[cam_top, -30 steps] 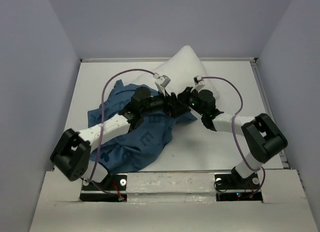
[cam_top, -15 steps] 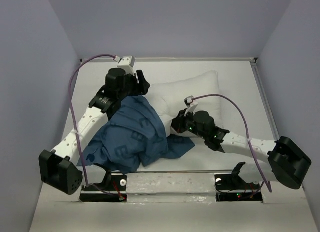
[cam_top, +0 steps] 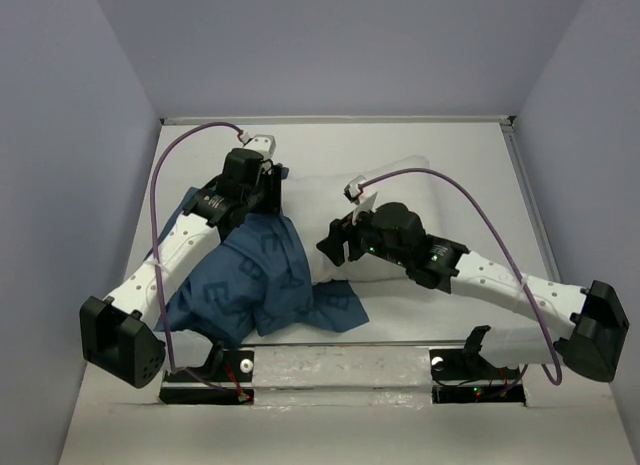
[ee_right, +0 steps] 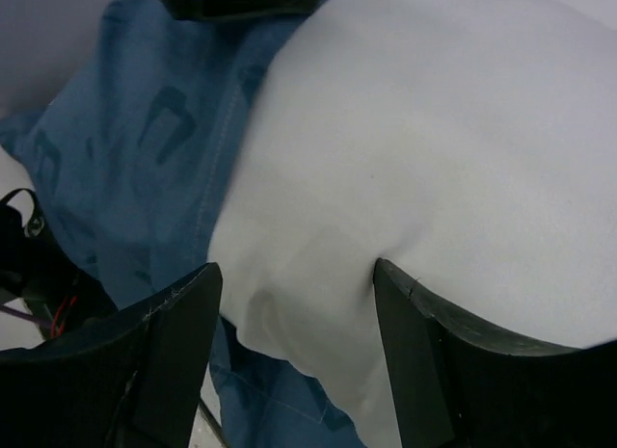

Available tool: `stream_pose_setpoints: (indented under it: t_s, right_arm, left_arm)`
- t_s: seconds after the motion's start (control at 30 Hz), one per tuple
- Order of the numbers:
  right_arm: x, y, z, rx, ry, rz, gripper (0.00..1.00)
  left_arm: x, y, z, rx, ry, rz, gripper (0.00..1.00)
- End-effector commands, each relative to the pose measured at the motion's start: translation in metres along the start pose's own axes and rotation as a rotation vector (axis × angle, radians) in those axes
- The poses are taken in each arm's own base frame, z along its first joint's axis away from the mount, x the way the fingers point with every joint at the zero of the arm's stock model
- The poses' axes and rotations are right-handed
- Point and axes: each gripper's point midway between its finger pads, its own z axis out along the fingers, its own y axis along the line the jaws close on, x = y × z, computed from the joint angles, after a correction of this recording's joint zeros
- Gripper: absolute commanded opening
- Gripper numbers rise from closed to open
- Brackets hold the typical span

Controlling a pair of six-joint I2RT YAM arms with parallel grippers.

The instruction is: Put the pillow into the pillowcase

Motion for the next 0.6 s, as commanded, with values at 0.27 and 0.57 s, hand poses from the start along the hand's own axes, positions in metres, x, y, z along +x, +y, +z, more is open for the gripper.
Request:
stream_pose_setpoints:
  t_s: [0.27, 0.57]
  right_arm:
    - [-0.101, -0.039, 0.04, -0.22, -0.002, -0.263, 0.89]
    - [-0.04, -0.058, 0.124, -0.468, 0.295, -0.23, 0.96]
  left_arm:
    - [-0.015, 0.014, 0.027, -0.097, -0.045, 0.042, 0.57]
    - [-0.037, 0.006, 0.041, -0.078, -0.094, 0.03, 0.2]
